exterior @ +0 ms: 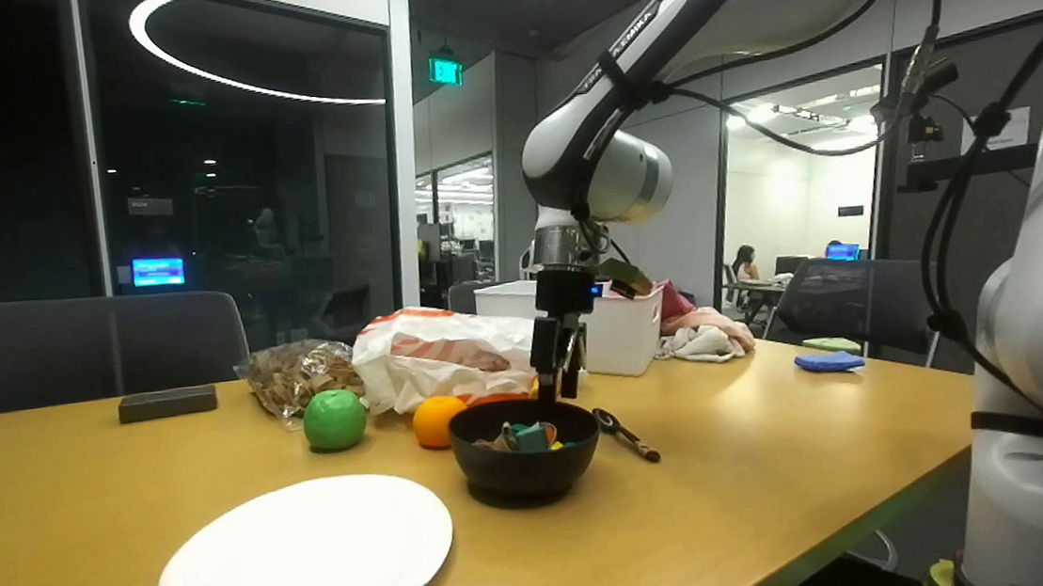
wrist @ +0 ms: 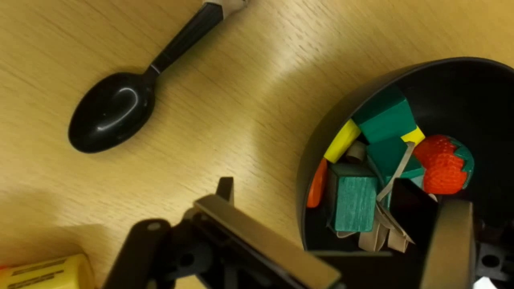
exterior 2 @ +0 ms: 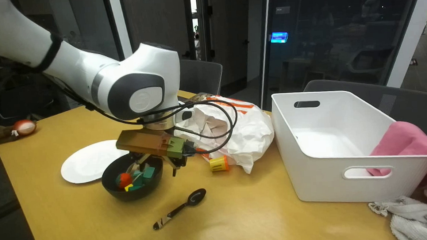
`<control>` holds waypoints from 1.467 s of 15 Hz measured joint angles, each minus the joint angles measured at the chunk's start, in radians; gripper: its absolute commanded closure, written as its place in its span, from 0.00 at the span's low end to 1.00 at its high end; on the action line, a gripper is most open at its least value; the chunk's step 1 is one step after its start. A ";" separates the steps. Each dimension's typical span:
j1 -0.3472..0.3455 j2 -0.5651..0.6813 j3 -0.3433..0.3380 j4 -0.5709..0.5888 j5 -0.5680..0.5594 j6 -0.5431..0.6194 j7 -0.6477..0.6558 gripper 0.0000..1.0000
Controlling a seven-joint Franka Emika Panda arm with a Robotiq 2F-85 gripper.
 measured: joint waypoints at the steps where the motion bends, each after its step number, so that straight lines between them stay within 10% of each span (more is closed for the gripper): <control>1: -0.001 0.011 -0.001 0.003 0.000 0.002 -0.001 0.00; 4: -0.007 0.041 -0.002 0.014 0.000 0.016 -0.002 0.00; 14: -0.026 0.115 -0.002 0.035 -0.002 0.037 -0.009 0.86; 22: -0.025 0.101 0.029 0.047 -0.042 0.033 -0.006 0.92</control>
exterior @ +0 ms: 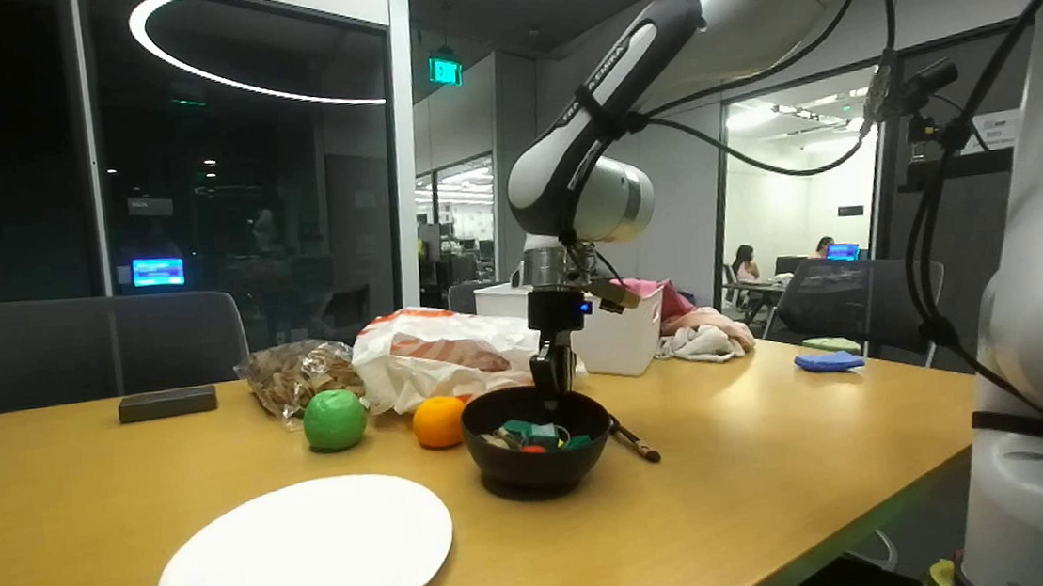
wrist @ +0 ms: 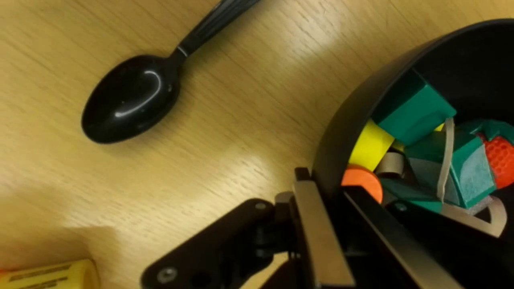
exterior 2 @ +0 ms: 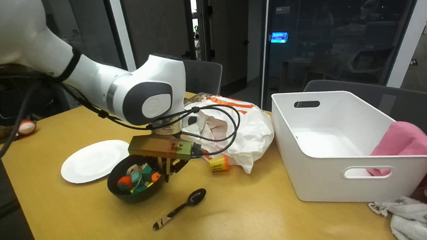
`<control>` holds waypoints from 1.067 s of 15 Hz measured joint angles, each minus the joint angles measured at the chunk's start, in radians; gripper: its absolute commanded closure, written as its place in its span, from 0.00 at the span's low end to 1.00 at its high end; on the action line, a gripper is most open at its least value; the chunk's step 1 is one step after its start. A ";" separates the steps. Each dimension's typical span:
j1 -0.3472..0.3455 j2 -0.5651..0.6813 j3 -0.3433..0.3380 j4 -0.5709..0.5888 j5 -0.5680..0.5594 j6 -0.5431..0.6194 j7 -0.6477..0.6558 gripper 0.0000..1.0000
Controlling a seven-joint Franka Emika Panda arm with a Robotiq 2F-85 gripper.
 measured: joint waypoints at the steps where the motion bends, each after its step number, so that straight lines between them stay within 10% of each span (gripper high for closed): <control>1: 0.001 -0.005 0.007 0.000 -0.010 0.000 0.003 0.92; 16: 0.071 -0.019 0.136 0.064 -0.164 -0.051 0.360 0.92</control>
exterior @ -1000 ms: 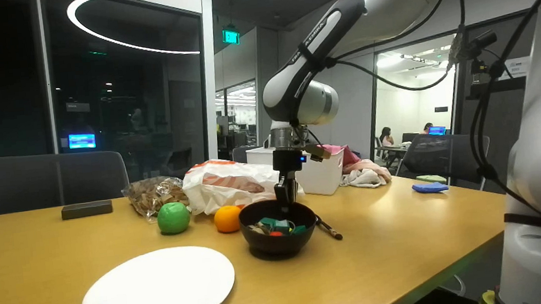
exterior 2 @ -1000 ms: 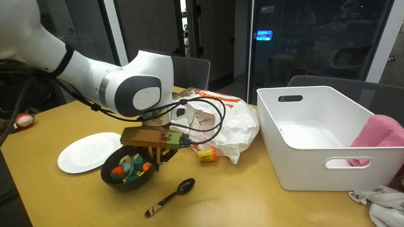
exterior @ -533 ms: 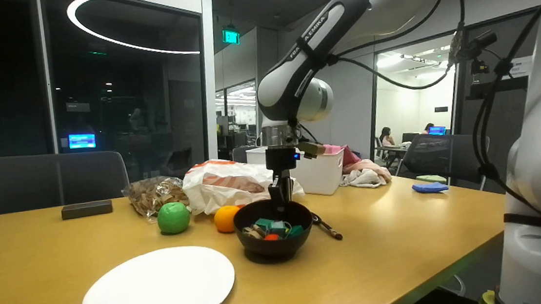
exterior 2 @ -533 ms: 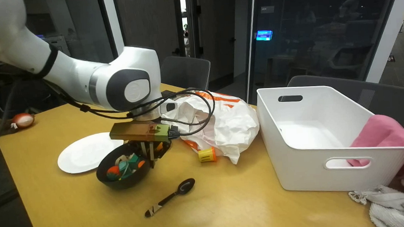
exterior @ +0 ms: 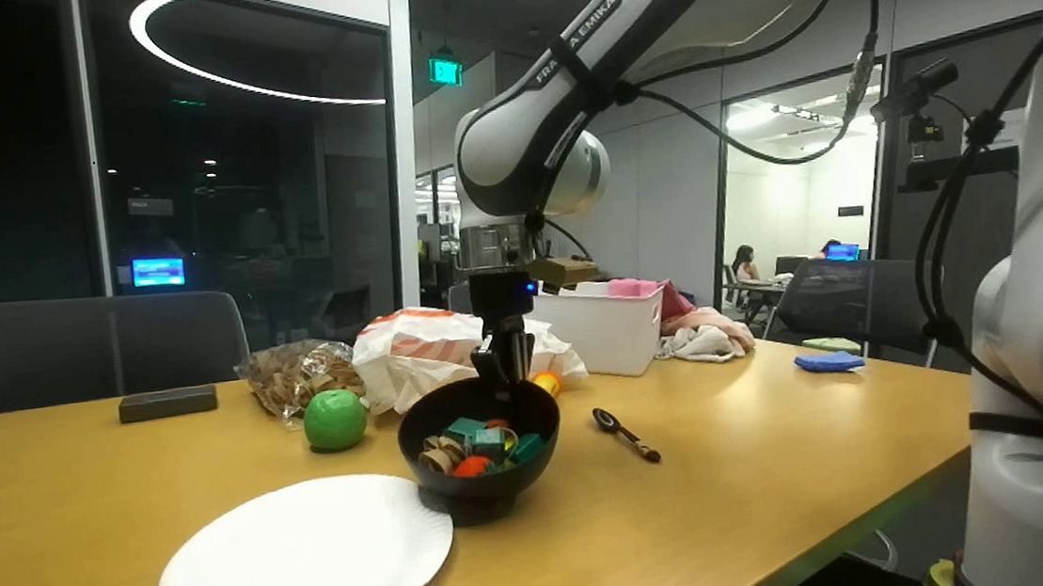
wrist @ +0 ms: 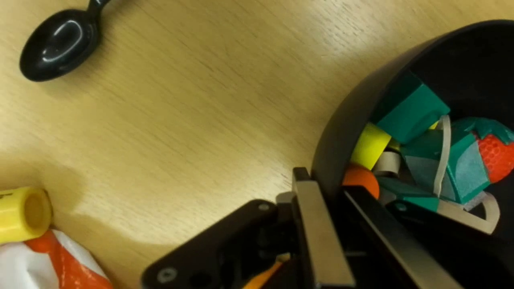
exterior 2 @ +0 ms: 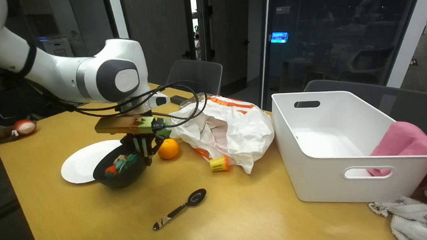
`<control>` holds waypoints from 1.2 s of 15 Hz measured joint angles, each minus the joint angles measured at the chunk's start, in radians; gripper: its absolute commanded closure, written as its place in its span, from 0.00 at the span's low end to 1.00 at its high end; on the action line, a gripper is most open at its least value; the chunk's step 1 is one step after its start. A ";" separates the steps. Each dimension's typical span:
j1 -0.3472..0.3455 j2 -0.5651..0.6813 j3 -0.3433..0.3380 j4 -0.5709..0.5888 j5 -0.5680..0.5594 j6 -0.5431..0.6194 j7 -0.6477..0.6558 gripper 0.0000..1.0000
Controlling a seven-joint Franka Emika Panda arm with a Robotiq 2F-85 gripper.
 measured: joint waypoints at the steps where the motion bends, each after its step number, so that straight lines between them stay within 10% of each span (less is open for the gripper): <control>1: 0.005 0.000 0.010 0.010 -0.034 -0.003 0.036 0.92; 18: 0.097 -0.021 0.166 0.091 -0.544 -0.064 0.480 0.92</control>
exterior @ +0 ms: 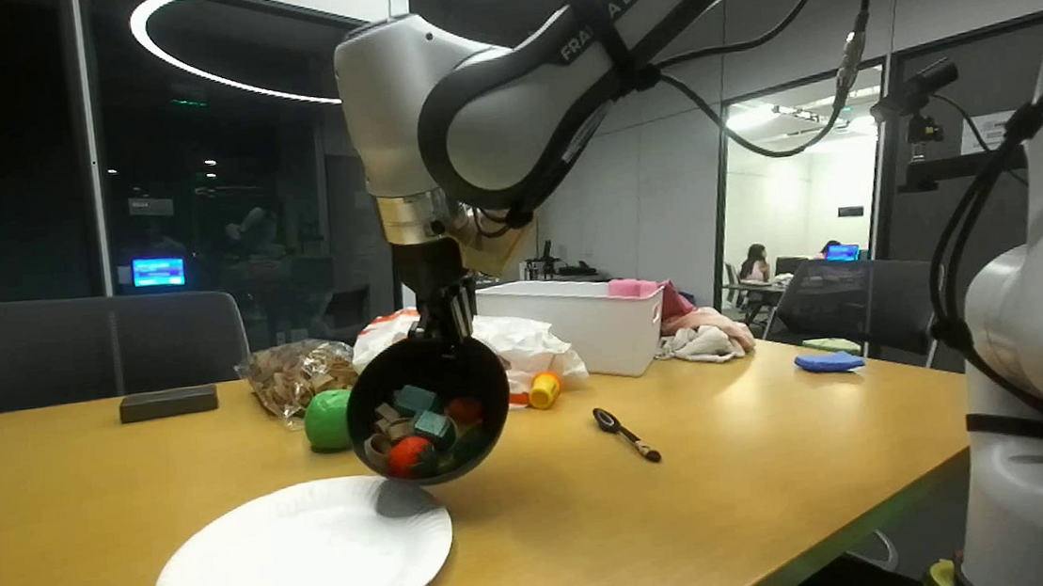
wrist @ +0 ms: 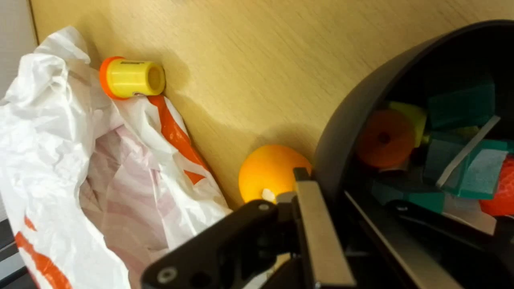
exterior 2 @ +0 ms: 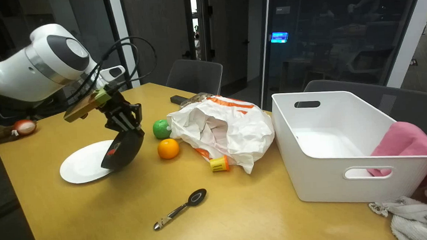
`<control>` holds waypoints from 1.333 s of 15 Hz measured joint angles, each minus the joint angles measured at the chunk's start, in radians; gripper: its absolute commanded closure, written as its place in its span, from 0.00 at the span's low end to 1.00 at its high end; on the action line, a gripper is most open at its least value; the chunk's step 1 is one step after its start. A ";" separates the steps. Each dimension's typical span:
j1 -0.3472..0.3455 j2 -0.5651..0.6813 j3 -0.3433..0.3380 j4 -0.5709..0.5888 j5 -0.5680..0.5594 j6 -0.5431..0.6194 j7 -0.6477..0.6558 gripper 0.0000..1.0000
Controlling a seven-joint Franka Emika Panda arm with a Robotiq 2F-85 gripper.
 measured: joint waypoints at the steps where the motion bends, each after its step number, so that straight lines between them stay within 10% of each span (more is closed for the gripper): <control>1: 0.006 -0.005 0.009 0.000 -0.021 -0.003 0.020 0.92; 20: 0.132 -0.060 0.143 -0.110 -0.388 -0.002 0.301 0.93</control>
